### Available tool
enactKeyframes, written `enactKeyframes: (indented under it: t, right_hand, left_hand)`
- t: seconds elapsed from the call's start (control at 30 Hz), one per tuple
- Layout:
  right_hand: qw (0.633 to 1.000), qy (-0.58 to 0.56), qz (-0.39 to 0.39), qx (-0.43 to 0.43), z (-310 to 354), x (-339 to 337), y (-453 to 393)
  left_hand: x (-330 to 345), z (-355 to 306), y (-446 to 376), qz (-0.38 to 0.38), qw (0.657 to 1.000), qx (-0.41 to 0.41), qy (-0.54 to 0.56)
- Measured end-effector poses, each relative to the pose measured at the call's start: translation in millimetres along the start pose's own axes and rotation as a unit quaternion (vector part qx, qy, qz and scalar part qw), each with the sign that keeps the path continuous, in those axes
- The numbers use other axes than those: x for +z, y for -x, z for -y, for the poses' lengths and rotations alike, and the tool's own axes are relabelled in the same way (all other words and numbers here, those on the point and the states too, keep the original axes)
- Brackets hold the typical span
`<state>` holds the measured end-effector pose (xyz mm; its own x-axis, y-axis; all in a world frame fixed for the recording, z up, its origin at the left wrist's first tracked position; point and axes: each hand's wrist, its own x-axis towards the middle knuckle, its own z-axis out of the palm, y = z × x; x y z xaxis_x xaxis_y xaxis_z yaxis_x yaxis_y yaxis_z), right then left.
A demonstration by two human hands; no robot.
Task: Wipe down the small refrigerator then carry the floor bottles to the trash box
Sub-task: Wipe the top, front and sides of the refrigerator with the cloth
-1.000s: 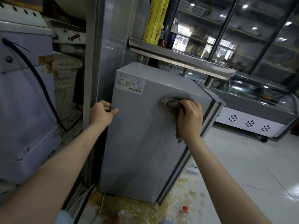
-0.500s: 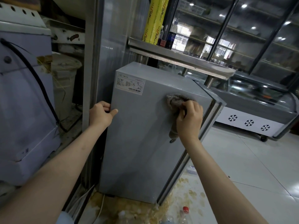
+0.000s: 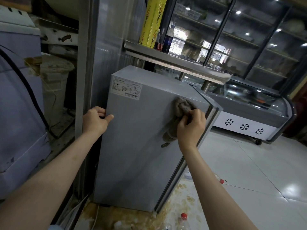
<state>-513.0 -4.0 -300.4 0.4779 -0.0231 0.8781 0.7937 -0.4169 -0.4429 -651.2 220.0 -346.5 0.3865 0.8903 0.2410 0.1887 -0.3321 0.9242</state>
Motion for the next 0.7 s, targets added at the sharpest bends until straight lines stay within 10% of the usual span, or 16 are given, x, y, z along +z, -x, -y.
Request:
enactKeyframes:
  t: [0.7]
  right_hand:
    - [0.999, 0.018, 0.049, -0.002, -5.8, -9.1, 8.9]
  left_hand:
    - [1.4, 1.2, 1.1, 0.002, 1.0, 0.005, 0.008]
